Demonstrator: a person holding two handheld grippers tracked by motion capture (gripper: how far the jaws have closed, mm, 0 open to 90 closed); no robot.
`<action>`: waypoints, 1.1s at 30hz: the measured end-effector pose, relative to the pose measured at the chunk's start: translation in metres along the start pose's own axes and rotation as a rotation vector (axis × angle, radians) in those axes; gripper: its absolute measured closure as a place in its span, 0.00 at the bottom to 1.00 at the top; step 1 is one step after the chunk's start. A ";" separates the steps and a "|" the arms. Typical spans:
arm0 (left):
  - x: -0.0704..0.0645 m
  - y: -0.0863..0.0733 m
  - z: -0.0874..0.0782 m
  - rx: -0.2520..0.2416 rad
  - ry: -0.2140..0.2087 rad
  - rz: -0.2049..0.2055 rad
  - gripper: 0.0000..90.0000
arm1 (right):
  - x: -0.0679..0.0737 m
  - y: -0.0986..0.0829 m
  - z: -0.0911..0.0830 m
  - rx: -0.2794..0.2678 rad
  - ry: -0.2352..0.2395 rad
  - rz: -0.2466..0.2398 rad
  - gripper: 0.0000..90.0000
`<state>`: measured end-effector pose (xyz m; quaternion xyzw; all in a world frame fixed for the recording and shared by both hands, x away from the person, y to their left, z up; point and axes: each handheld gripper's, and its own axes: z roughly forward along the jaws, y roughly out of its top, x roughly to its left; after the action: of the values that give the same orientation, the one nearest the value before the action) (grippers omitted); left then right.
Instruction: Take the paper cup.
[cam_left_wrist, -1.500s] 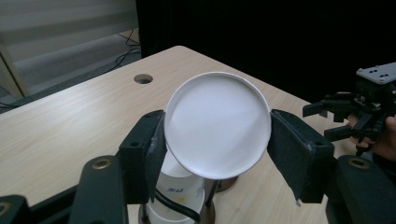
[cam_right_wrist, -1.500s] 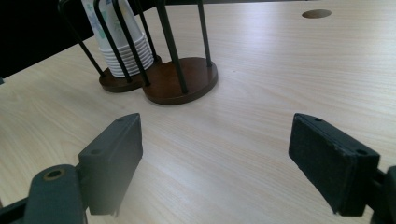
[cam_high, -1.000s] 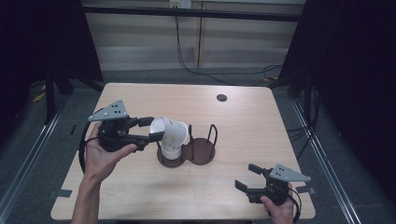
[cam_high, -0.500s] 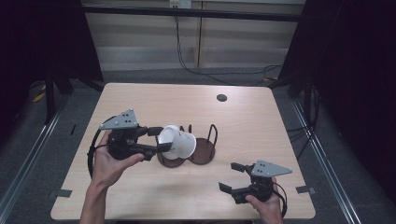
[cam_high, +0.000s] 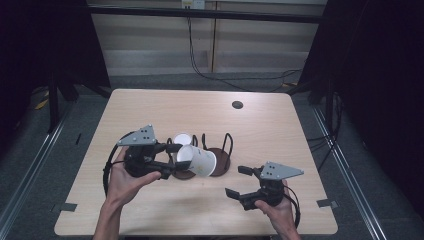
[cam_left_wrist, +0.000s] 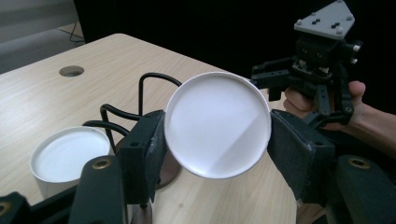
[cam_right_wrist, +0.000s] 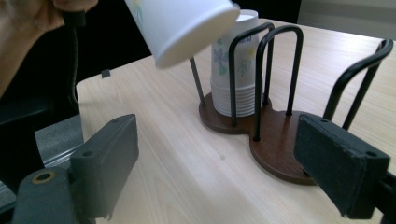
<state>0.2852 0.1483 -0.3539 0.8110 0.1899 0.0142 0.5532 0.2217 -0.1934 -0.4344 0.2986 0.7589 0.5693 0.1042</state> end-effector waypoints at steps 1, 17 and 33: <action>-0.001 -0.002 0.001 0.001 0.000 0.001 0.42 | 0.001 0.002 0.001 -0.005 0.011 -0.002 0.15; -0.010 -0.013 0.004 0.021 -0.021 -0.003 0.42 | 0.004 0.011 0.012 -0.012 0.051 -0.045 0.15; -0.023 -0.022 0.008 0.030 -0.044 0.024 0.42 | 0.009 0.015 0.027 -0.023 0.119 -0.074 0.15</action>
<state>0.2596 0.1408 -0.3729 0.8215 0.1682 0.0001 0.5448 0.2331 -0.1643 -0.4283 0.2347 0.7675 0.5907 0.0832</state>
